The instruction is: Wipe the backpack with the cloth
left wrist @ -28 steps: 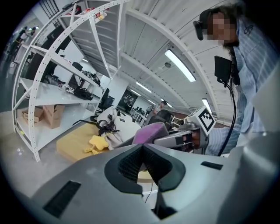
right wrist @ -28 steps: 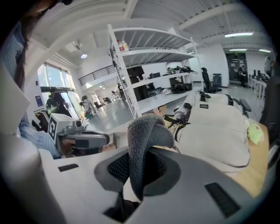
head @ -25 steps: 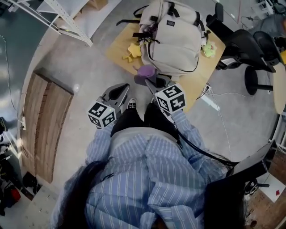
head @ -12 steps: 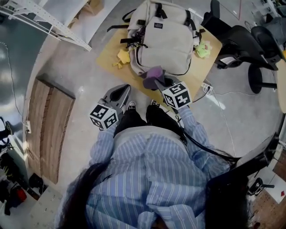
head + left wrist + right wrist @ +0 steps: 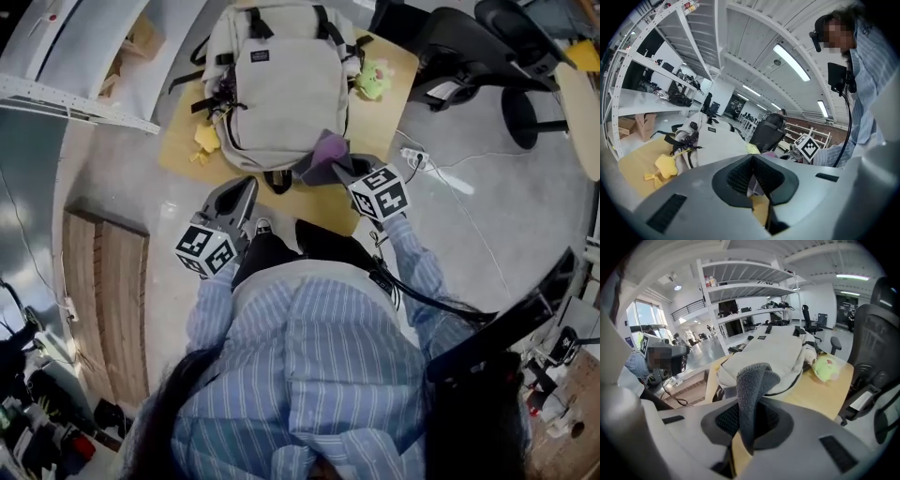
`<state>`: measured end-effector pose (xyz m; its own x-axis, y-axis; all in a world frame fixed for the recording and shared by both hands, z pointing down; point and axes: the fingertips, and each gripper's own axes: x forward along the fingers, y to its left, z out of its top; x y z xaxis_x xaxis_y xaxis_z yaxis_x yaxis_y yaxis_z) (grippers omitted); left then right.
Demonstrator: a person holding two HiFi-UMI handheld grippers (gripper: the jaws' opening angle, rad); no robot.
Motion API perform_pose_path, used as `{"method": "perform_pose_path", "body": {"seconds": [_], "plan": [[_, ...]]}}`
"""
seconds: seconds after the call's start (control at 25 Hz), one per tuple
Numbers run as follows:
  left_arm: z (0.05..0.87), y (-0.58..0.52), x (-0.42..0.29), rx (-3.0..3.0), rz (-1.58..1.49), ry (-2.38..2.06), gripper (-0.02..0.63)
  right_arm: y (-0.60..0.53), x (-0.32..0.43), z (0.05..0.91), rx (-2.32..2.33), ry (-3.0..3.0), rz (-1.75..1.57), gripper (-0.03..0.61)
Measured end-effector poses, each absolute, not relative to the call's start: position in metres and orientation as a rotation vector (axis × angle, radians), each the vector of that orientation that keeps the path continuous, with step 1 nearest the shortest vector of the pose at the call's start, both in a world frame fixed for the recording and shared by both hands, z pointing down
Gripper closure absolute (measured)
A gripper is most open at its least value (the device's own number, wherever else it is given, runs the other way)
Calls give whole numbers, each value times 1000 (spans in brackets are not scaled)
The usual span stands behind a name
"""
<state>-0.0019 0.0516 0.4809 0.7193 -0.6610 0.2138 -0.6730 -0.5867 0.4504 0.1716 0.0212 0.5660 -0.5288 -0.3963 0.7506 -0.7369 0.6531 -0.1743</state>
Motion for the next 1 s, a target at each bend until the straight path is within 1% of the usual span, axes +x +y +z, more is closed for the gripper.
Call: {"method": "perform_pose_path", "body": {"seconds": [0.24,0.44,1.0], "plan": [[482,50,25,2416,64,-1016,609,3,219,564,921,-2164,627,537],[480,48,35,2406,83,-1037,609,-10,242,567,947,-2163,639,537],[482,45,59,2385,125,-1025,609,-58,262,566,828,-2162,519,537]]}}
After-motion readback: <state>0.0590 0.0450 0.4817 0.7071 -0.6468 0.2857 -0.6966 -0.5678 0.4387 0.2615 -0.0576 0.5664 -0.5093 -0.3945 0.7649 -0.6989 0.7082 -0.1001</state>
